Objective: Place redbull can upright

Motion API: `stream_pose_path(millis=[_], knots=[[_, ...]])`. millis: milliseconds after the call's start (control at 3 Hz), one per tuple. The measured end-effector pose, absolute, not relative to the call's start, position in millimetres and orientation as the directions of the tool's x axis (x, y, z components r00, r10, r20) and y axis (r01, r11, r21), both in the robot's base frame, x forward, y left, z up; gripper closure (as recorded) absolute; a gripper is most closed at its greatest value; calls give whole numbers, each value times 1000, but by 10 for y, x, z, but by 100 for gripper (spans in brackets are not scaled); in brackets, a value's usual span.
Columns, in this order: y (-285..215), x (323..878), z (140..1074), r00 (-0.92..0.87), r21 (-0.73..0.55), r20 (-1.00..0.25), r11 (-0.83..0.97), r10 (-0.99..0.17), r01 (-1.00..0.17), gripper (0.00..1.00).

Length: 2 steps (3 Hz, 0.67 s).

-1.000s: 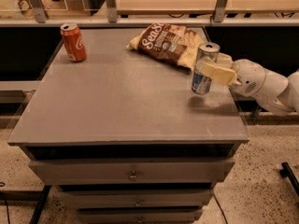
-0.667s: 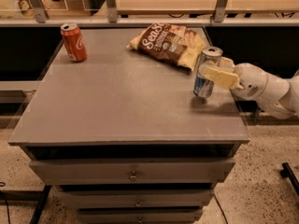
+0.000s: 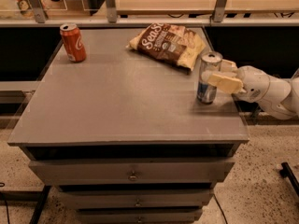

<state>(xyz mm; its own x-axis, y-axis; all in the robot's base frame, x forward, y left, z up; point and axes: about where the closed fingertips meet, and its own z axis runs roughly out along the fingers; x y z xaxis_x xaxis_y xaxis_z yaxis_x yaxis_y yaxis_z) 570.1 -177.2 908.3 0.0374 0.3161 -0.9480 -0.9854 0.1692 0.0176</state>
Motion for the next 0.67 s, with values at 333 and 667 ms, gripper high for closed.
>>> stream_pose_path(millis=[333,667], knots=[[-1773,5697,9059,52,-3,-956,168,290,-986,0],[-1772,5697,9059,52,-3,-956,168,290,-986,0]])
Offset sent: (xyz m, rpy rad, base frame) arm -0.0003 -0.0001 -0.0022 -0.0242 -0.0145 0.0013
